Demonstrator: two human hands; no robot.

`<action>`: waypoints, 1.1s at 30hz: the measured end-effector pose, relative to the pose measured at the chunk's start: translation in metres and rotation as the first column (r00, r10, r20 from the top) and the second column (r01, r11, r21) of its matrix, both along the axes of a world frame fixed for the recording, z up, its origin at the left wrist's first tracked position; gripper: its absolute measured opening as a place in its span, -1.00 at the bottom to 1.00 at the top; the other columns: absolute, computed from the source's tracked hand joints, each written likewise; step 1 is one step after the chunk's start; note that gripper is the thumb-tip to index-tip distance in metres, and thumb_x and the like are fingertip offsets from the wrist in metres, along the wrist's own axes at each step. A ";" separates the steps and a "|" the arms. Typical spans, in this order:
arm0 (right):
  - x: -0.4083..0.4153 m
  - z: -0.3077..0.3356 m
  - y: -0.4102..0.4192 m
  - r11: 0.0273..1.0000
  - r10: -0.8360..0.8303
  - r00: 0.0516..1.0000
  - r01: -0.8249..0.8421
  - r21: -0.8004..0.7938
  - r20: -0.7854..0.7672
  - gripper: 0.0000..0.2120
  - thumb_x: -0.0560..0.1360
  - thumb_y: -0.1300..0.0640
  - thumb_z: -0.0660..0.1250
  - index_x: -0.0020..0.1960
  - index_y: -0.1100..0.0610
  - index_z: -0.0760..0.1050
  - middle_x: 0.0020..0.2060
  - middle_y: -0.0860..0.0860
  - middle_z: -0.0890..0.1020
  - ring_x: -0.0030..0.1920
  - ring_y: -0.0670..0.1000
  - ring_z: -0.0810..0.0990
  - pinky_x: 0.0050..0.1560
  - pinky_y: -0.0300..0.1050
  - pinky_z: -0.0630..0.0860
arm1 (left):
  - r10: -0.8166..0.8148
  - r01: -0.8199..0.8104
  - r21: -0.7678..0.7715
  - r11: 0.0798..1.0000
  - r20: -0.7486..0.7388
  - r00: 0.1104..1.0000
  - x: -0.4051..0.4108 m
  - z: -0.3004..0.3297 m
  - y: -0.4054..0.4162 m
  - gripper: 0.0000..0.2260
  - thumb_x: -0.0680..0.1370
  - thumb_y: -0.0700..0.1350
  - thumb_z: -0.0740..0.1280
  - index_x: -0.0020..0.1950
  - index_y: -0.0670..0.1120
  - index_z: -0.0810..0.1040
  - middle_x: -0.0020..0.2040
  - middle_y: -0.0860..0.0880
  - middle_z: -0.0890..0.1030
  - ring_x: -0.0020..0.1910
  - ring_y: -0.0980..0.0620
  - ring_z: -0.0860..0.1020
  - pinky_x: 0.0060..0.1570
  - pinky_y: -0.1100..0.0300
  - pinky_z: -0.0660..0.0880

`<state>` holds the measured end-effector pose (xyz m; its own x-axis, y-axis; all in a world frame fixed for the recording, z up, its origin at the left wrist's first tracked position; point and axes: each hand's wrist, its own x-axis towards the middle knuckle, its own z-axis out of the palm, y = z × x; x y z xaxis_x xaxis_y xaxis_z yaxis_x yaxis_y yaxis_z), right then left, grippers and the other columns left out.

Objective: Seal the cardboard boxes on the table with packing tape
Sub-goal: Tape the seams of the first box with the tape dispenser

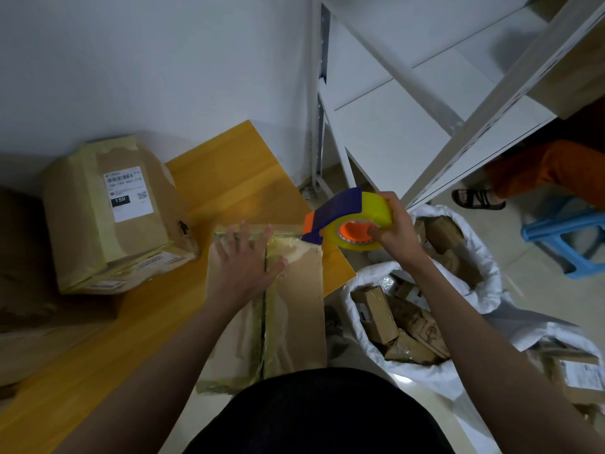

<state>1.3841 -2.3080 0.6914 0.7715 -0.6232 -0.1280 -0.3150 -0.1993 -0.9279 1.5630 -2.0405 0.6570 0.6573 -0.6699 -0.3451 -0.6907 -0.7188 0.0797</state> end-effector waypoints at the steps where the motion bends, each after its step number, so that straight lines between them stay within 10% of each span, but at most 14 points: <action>1: 0.000 0.000 0.000 1.000 0.003 1.000 -0.003 -0.010 -0.004 -0.37 0.34 0.26 0.39 0.22 -0.31 0.32 0.19 0.00 0.52 0.19 0.05 0.52 0.06 -0.04 0.54 | 0.002 -0.002 -0.031 1.000 -0.019 1.000 -0.001 0.000 -0.002 -0.25 0.54 0.45 -0.01 0.64 0.13 -0.07 0.63 -0.22 -0.05 0.59 -0.31 -0.09 0.47 -0.37 -0.12; 7: 0.000 -0.001 0.001 0.998 0.034 0.999 -0.034 -0.047 -0.014 -0.40 0.35 0.26 0.38 0.27 -0.19 0.31 0.19 0.01 0.51 0.19 0.07 0.50 0.01 -0.16 0.48 | -0.173 0.156 -0.172 0.973 -0.092 0.981 -0.017 0.000 -0.026 -0.22 0.57 0.39 -0.09 0.65 -0.05 -0.08 0.65 0.01 -0.14 0.62 -0.03 -0.17 0.54 -0.08 -0.24; 18: -0.001 0.001 -0.004 0.999 0.017 0.999 -0.019 -0.046 -0.041 -0.36 0.35 0.38 0.47 0.26 -0.13 0.36 0.10 -0.21 0.52 0.10 -0.29 0.51 -0.09 -0.47 0.43 | -0.101 0.095 -0.147 0.985 -0.032 0.994 -0.047 -0.010 -0.050 0.03 0.40 0.55 0.10 0.65 -0.12 0.01 0.64 -0.09 0.07 0.62 -0.17 -0.07 0.55 -0.23 -0.18; 28: -0.026 0.001 -0.012 0.996 -0.064 0.998 0.065 0.067 -0.023 -0.43 0.39 0.32 0.47 0.23 -0.18 0.43 0.08 -0.11 0.60 0.11 0.05 0.62 0.02 0.12 0.63 | -0.092 0.093 -0.155 0.984 0.015 0.996 -0.054 -0.015 -0.050 -0.06 0.45 0.44 0.13 0.64 -0.12 0.03 0.64 -0.09 0.07 0.62 -0.19 -0.03 0.50 -0.27 -0.15; 33: -0.043 0.007 -0.028 0.990 -0.134 0.991 0.135 0.051 -0.026 -0.46 0.42 0.34 0.48 0.29 -0.05 0.43 0.06 -0.17 0.61 0.06 -0.06 0.63 -0.03 -0.04 0.62 | -0.096 0.100 -0.138 0.985 0.030 0.995 -0.054 -0.016 -0.050 -0.05 0.45 0.45 0.06 0.65 -0.12 -0.04 0.65 -0.09 0.00 0.62 -0.19 -0.06 0.49 -0.27 -0.17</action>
<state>1.3407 -2.3359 0.6982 0.6775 -0.7132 -0.1796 -0.3567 -0.1051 -0.9283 1.5093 -2.0908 0.6415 0.5929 -0.7718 -0.2296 -0.7600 -0.6306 0.1571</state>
